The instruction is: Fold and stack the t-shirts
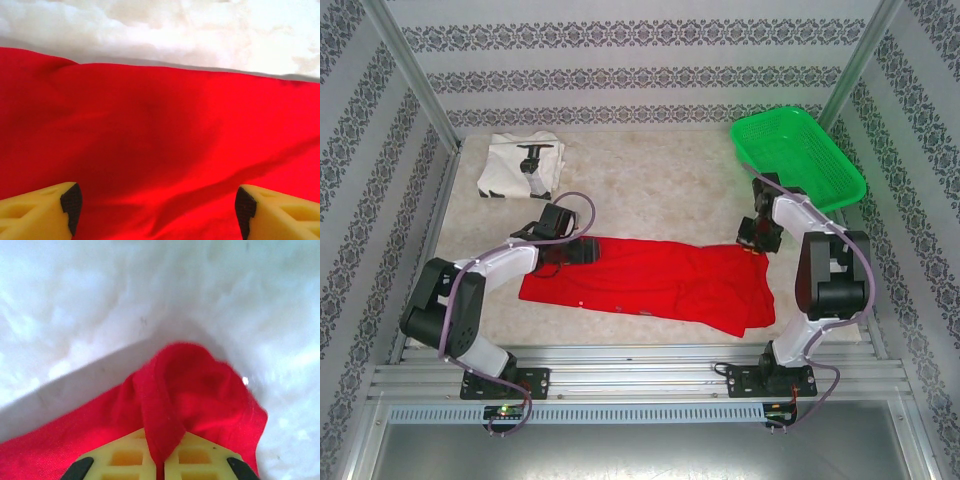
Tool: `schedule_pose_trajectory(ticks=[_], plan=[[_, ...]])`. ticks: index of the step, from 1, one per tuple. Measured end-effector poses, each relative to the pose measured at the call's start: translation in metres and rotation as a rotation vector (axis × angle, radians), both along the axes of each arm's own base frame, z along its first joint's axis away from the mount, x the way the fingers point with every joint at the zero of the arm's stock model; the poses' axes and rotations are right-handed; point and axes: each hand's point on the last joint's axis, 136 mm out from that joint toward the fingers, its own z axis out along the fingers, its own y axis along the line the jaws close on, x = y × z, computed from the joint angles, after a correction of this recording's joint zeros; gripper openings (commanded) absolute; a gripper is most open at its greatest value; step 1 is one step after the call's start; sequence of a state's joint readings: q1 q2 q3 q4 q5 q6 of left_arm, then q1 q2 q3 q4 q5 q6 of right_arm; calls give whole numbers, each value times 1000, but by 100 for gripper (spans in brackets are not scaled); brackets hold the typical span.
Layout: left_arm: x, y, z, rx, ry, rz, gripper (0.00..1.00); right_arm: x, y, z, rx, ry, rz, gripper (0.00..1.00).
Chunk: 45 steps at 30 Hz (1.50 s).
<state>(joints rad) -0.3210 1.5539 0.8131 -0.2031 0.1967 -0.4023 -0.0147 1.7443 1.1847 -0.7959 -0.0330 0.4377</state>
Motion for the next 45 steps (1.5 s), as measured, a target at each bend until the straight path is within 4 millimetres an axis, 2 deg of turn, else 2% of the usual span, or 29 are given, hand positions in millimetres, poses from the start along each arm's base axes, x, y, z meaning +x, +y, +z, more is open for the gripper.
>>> schedule_pose_trajectory(ticks=[3, 6, 9, 12, 15, 18, 20, 22, 24, 25, 26, 28, 33, 35, 36, 38, 45], plan=[[4, 12, -8, 31, 11, 36, 80, 20, -7, 10, -11, -46, -15, 7], [4, 22, -20, 59, 38, 63, 80, 35, -13, 13, -28, -63, -22, 9], [8, 27, -20, 61, 29, 79, 80, 45, -17, 7, -45, -54, -18, 33], [10, 31, -21, 69, 26, 91, 81, 51, -19, -2, -60, -41, -10, 43], [11, 33, -21, 71, 23, 95, 81, 51, -22, -2, -75, -36, -11, 47], [12, 34, -21, 79, 19, 101, 81, 49, -17, 12, -86, -60, 3, 49], [12, 37, -22, 81, 19, 108, 81, 46, -5, 36, -84, -103, 32, 49], [13, 41, -22, 86, 18, 120, 81, 40, 19, 63, -64, -162, 77, 49], [14, 44, -22, 90, 18, 129, 81, 31, 46, 80, -35, -208, 117, 48], [14, 45, -22, 93, 18, 133, 81, 25, 59, 81, -15, -218, 134, 48], [13, 46, -22, 93, 19, 137, 81, 18, 71, 77, 2, -209, 147, 46], [11, 47, -22, 94, 18, 143, 80, 5, 85, 55, 26, -149, 151, 44], [7, 52, -24, 106, 38, 175, 76, -3, 80, -18, -11, 48, 84, 42], [4, 55, -24, 110, 55, 193, 76, -3, 78, -34, -30, 92, 73, 41], [2, 56, -24, 113, 63, 201, 76, 0, 78, -36, -35, 107, 70, 41], [-2, 58, -25, 120, 83, 220, 75, 20, 80, -33, -47, 88, 63, 41], [-16, 66, -26, 141, 137, 268, 75, 118, 100, -29, -46, -10, 54, 43]])
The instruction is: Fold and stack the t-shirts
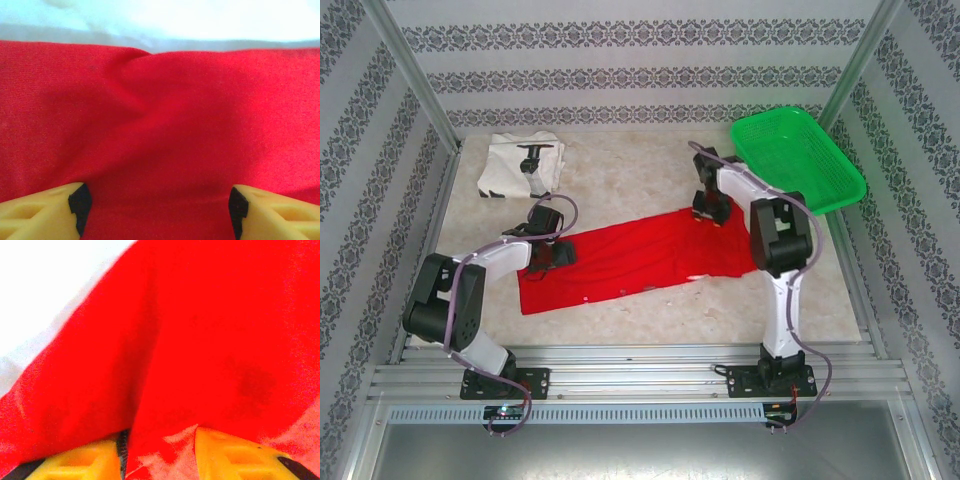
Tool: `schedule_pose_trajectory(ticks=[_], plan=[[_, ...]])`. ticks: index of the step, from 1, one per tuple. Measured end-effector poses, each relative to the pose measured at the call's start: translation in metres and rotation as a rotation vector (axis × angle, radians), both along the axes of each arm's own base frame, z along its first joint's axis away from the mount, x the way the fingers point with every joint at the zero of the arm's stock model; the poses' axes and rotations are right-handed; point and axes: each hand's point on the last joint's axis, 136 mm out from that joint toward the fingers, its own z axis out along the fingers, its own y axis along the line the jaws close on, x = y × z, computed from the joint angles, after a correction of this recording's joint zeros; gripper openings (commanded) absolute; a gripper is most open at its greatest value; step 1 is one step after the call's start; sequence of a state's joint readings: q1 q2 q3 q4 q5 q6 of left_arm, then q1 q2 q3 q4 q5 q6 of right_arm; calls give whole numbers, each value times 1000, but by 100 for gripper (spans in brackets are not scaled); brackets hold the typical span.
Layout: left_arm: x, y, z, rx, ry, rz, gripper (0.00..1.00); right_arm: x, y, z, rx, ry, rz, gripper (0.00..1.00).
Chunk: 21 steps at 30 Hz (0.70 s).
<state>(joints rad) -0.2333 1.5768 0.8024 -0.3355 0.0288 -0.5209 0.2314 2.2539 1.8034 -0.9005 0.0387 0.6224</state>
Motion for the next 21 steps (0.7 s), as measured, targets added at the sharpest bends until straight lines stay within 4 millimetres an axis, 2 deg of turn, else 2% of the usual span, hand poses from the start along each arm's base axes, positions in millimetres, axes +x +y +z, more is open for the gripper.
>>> schedule_pose_trajectory(ticks=[6, 9, 11, 14, 17, 19, 20, 21], plan=[[-21, 5, 0, -2, 67, 58, 74, 108, 25, 7, 56, -158, -3, 44], [-31, 2, 0, -15, 100, 70, 75, 144, 40, 6, 163, -252, -23, 44], [-36, -2, 0, -29, 111, 73, 75, 155, 51, 8, 265, -278, -51, 45], [-47, -4, 7, -48, 129, 80, 79, 165, 69, 17, 383, -317, -51, 55], [-49, -6, 37, -77, 74, 81, 83, 162, 85, 38, 430, -339, 1, 65], [-36, -10, 74, -113, -20, 72, 87, 151, 98, 73, 445, -366, 62, 74], [-28, -13, 92, -130, -70, 63, 89, 145, 102, 93, 443, -383, 90, 75], [-18, -17, 115, -149, -134, 46, 95, 133, 105, 121, 440, -406, 123, 75]])
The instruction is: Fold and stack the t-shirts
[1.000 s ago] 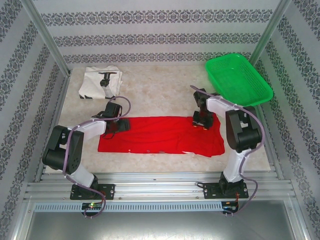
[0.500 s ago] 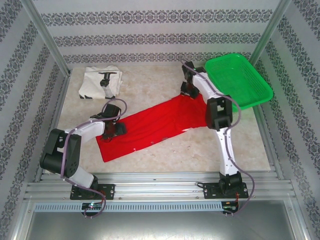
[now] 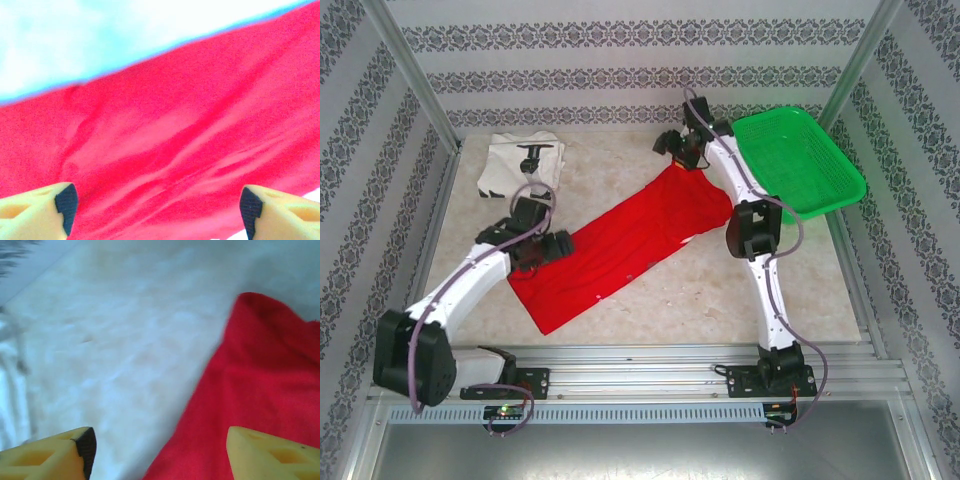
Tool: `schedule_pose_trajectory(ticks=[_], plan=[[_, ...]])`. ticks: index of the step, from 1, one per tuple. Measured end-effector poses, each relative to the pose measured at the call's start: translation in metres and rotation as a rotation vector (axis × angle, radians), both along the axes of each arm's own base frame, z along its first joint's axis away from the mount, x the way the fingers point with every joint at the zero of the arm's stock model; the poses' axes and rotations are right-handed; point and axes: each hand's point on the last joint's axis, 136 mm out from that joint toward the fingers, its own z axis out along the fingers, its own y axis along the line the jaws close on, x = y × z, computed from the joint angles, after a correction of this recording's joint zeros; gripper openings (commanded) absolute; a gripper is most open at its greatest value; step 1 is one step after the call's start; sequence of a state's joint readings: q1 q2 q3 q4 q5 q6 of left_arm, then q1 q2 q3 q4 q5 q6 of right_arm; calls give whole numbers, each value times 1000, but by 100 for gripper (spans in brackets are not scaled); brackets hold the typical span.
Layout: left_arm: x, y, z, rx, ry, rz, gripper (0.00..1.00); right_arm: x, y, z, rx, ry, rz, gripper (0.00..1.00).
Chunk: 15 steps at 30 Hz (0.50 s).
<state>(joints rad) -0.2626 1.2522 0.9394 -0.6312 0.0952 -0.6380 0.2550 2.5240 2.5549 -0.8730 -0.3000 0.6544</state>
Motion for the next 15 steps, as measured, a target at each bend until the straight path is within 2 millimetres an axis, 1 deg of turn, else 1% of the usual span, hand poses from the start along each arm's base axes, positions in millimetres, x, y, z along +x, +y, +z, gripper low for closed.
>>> schedule_pose_trajectory(ticks=[1, 2, 3, 4, 5, 6, 7, 8, 9, 10, 11, 12, 14, 15], plan=[[10, -4, 23, -12, -64, -19, 96, -14, 1, 29, -10, -30, 20, 76], [17, -6, 39, -15, -110, -38, 97, -27, 0, 51, -20, -55, 33, 79], [25, -9, 55, -11, -156, -70, 97, -46, 0, 81, -31, -95, 48, 82], [32, -12, 66, 1, -184, -101, 97, -64, -3, 102, -44, -125, 56, 85], [38, -15, 72, 16, -197, -133, 97, -85, -8, 121, -56, -155, 59, 85], [45, -17, 75, 34, -202, -163, 97, -98, -12, 130, -62, -172, 60, 85], [51, -19, 72, 59, -189, -196, 97, -113, -18, 134, -67, -179, 54, 85], [58, -21, 67, 84, -164, -228, 96, -125, -24, 128, -76, -168, 45, 85], [63, -22, 61, 102, -142, -251, 96, -132, -30, 118, -86, -150, 32, 84], [67, -23, 52, 123, -110, -278, 94, -138, -35, 100, -97, -115, 17, 84], [70, -24, 41, 142, -72, -305, 89, -142, -38, 78, -111, -72, 5, 84], [71, -24, 31, 156, -35, -327, 83, -143, -42, 53, -127, -23, -10, 83], [68, -23, 10, 183, 43, -368, 67, -147, -46, -4, -164, 96, -26, 80], [65, -22, 1, 194, 78, -387, 63, -148, -50, -27, -181, 147, -39, 79]])
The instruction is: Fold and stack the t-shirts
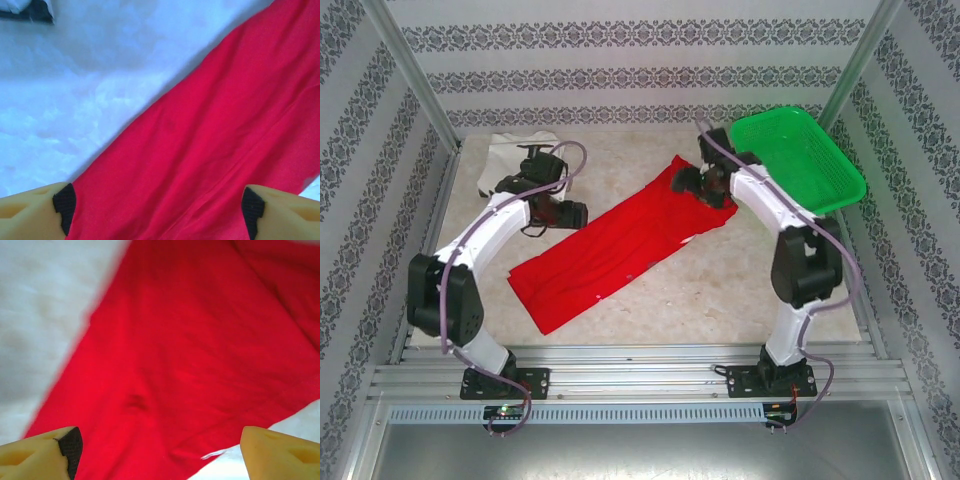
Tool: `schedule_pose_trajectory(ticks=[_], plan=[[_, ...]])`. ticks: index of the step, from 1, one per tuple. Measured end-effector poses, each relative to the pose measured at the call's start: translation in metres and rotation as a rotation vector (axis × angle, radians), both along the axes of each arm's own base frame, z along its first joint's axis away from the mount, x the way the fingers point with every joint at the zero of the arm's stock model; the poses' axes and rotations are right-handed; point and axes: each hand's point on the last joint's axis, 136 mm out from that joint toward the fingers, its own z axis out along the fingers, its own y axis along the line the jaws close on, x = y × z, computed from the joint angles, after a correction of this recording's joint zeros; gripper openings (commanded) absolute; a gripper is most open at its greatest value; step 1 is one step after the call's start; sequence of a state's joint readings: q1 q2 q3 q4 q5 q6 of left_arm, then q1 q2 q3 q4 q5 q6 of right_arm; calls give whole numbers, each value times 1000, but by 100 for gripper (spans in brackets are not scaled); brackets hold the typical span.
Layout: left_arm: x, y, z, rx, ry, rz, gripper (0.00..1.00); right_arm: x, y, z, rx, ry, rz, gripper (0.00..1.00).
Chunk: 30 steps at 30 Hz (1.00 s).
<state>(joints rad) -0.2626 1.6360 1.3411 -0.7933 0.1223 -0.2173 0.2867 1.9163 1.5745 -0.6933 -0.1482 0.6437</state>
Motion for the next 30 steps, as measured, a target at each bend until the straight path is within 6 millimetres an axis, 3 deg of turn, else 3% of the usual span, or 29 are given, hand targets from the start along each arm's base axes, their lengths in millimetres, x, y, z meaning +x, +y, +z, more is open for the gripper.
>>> schedule_pose_trajectory(ticks=[2, 4, 8, 14, 19, 30], plan=[[-9, 4, -17, 33, 70, -15, 58, -1, -4, -37, -28, 79, -21, 71], [-18, 9, -29, 62, 113, -16, 51, 0, -9, -58, -46, 120, -51, 64], [-38, 24, -49, 126, 189, 3, 44, 6, -19, -77, -67, 157, -116, 52], [-67, 36, -91, 167, 344, 58, 38, 28, -27, -94, -66, 174, -212, 49], [-102, 34, -121, 134, 473, 107, 34, 46, -25, -94, -40, 165, -269, 51], [-133, 7, -121, -9, 546, 167, 34, 105, 4, -90, 116, 123, -351, 54]])
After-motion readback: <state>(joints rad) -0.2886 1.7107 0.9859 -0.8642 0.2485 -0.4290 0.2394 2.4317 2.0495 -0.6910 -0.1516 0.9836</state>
